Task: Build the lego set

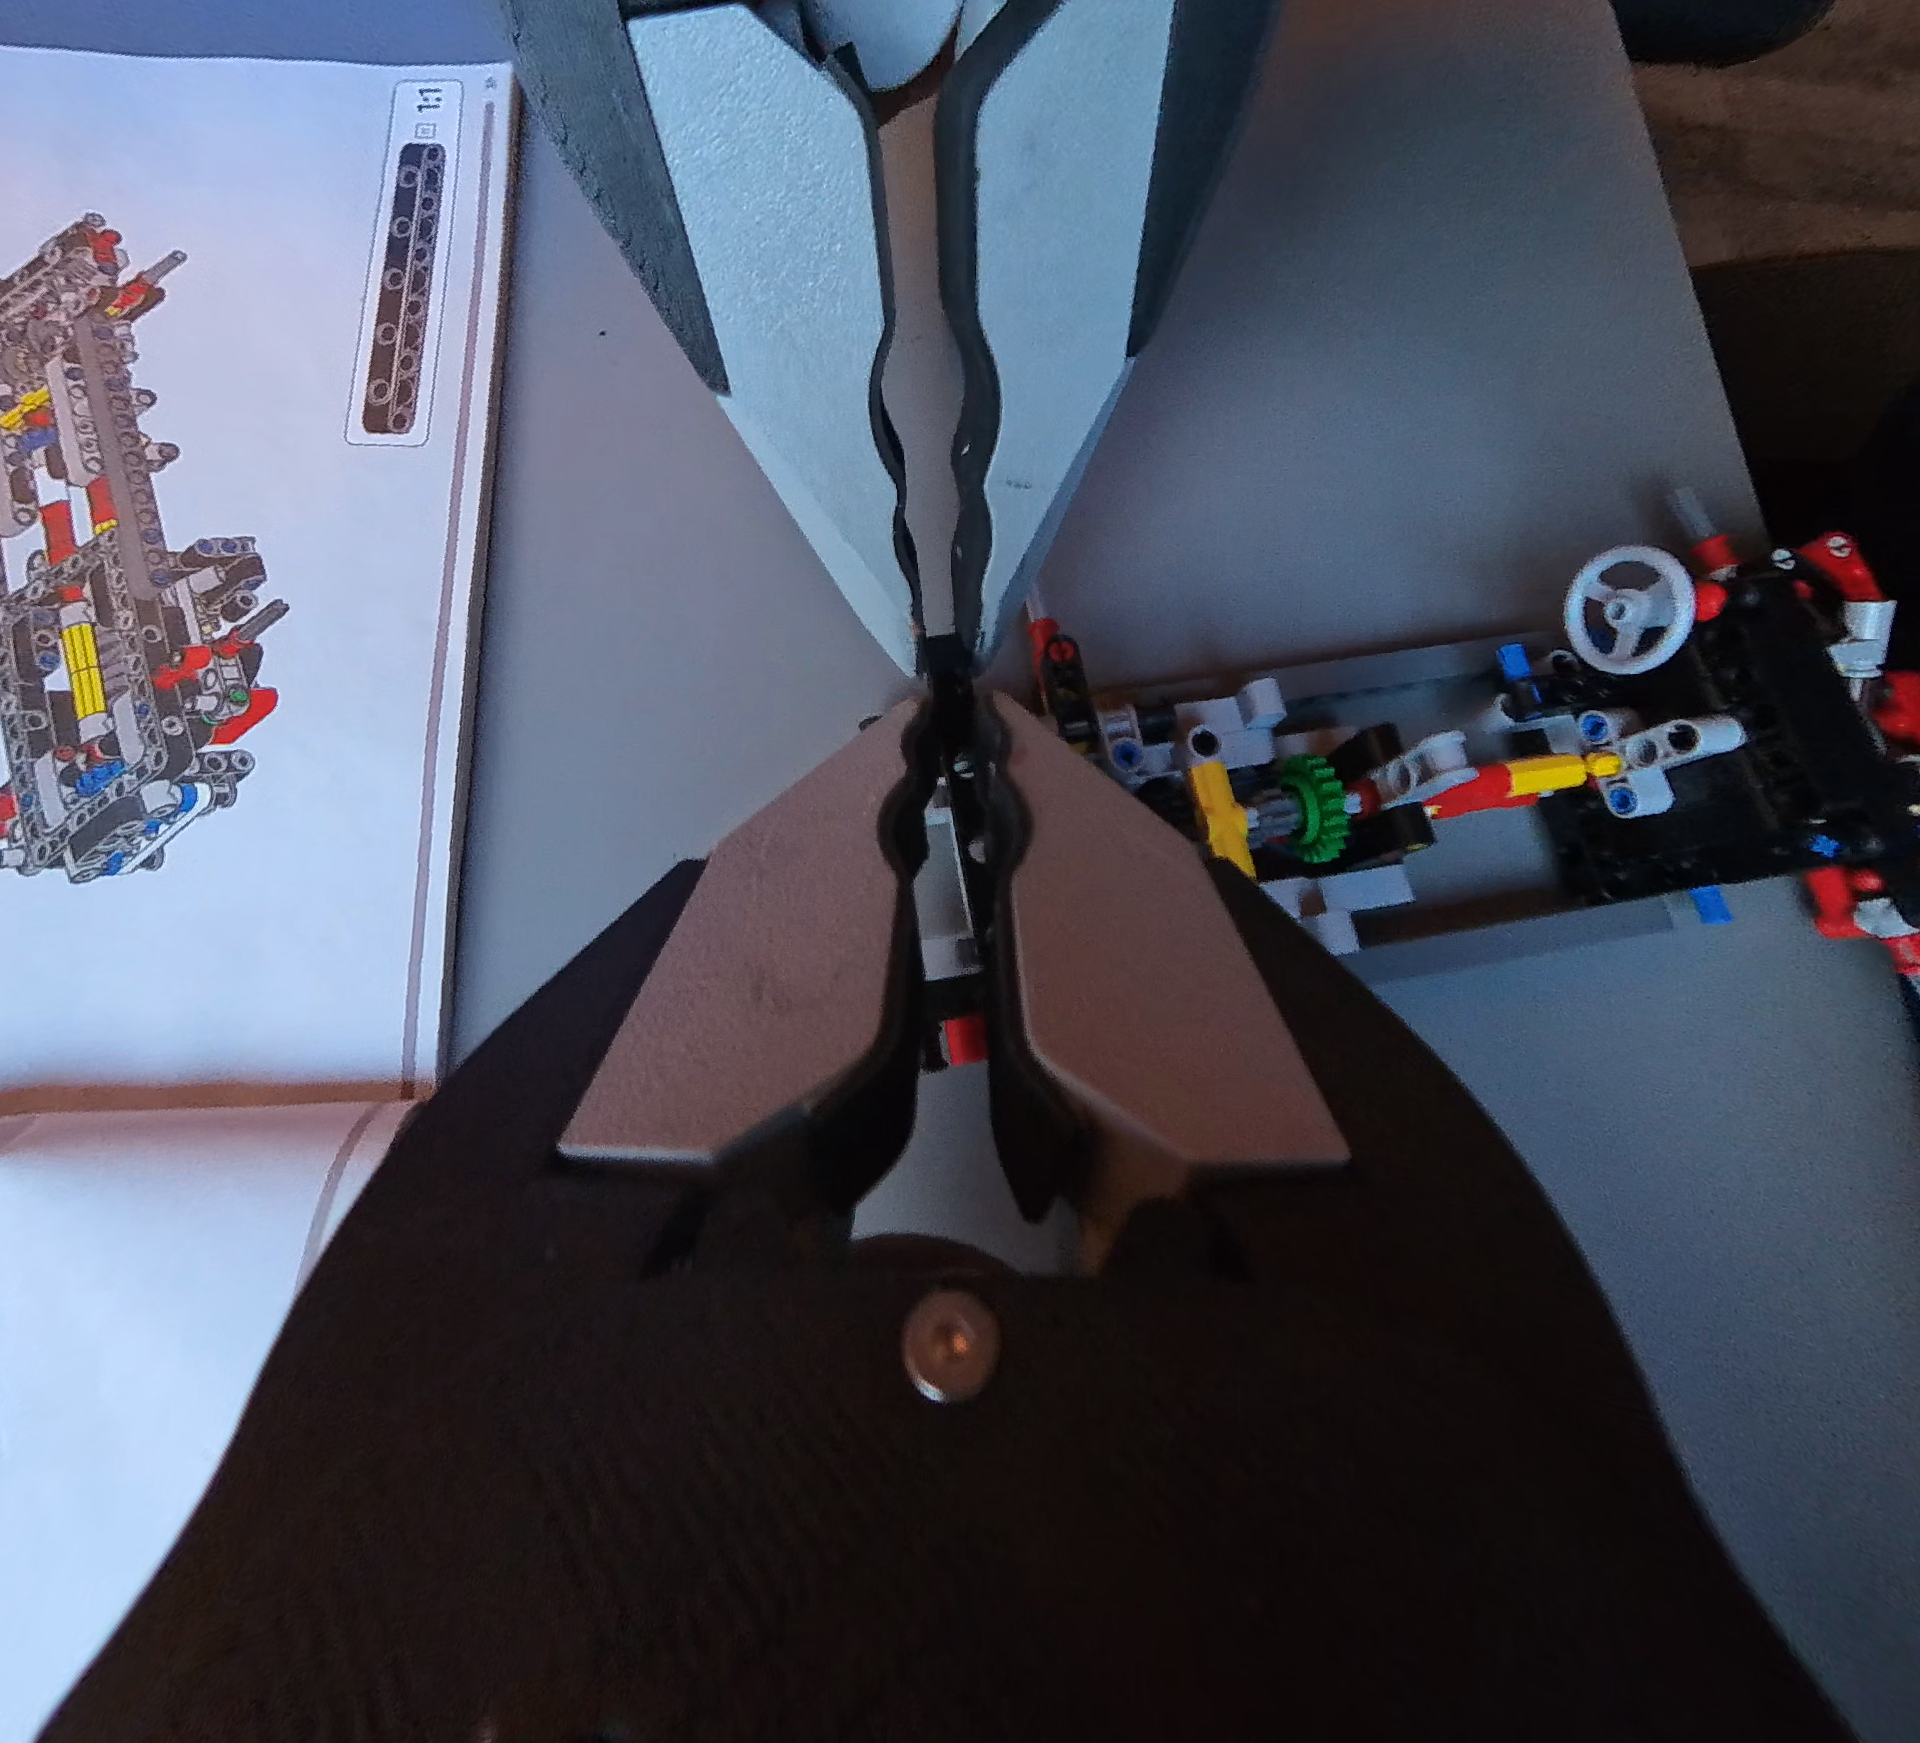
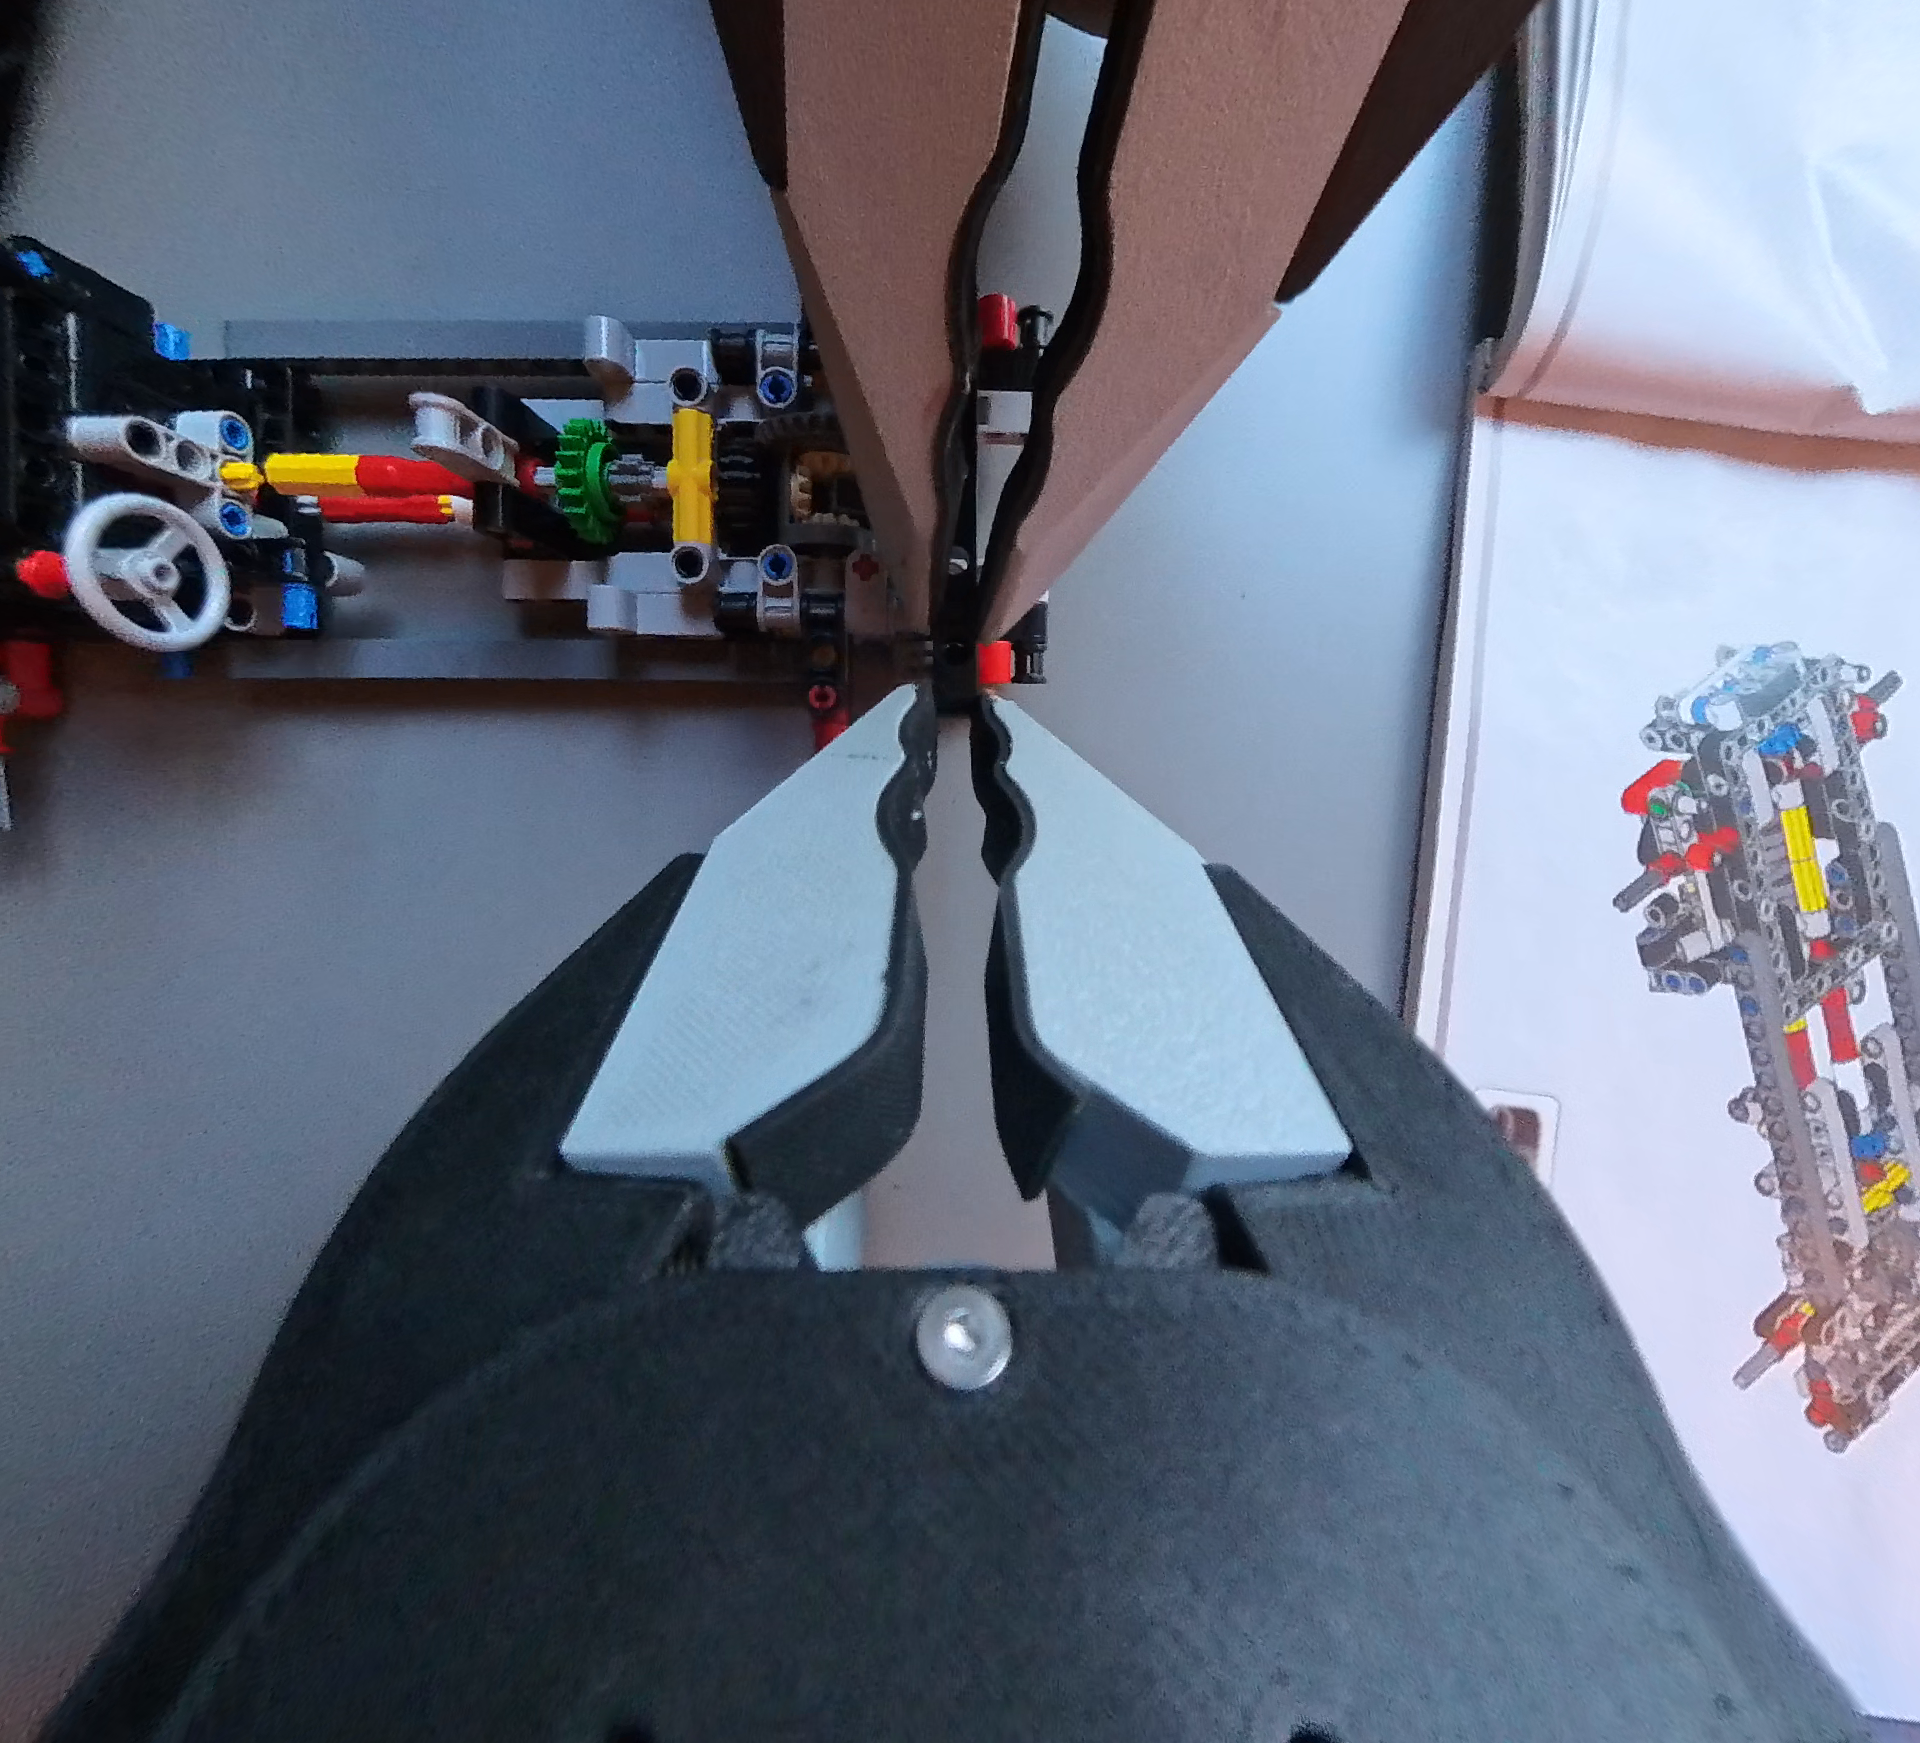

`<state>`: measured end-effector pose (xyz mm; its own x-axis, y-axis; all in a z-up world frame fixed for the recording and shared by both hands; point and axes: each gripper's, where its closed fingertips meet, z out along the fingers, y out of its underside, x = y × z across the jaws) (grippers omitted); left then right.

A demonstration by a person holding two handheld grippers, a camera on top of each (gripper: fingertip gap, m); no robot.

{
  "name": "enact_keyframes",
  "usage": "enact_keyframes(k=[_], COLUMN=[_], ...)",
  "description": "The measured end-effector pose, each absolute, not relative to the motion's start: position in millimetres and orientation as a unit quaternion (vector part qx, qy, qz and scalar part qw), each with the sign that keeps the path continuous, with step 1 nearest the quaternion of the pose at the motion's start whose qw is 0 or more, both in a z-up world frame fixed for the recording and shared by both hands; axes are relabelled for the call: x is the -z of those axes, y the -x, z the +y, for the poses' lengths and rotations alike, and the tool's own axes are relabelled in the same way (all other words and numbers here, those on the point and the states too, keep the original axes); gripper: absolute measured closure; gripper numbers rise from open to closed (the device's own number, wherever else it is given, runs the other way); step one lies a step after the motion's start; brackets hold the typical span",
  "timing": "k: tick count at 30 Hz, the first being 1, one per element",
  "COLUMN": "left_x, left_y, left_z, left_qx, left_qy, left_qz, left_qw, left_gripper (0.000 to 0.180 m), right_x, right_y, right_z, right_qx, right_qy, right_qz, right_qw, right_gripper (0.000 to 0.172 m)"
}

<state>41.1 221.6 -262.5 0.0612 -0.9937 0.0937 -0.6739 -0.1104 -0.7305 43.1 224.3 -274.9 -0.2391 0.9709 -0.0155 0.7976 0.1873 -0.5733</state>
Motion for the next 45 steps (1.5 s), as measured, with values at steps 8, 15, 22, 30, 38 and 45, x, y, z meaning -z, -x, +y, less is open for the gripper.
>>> enact_keyframes(k=[8, 15, 22, 30, 38, 45], left_x=[262, 261, 260, 261, 261, 262], left_y=[-38, -37, -36, -33, -32, -29], left_z=[220, 221, 221, 223, 223, 222], left_qx=[0.32, 0.313, 0.307, 0.308, 0.312, 0.329], left_qy=[0.682, 0.681, 0.68, 0.682, 0.687, 0.694], left_qz=[0.603, 0.602, 0.599, 0.595, 0.59, 0.578], left_qw=[0.263, 0.275, 0.292, 0.293, 0.289, 0.275], left_gripper=[0.176, 0.175, 0.175, 0.176, 0.176, 0.176], right_x=[274, 269, 274, 266, 265, 266], right_y=[-39, -41, -33, -31, -28, -25], right_z=[222, 228, 221, 220, 218, 214], right_qx=[-0.265, -0.426, -0.538, -0.582, -0.601, -0.587], right_qy=[0.609, 0.713, 0.757, 0.738, 0.732, 0.715], right_qz=[-0.733, -0.546, -0.371, -0.337, -0.29, -0.288], right_qw=[0.146, 0.112, -0.008, -0.057, -0.136, -0.245], right_gripper=[0.167, 0.15, 0.148, 0.162, 0.166, 0.165])
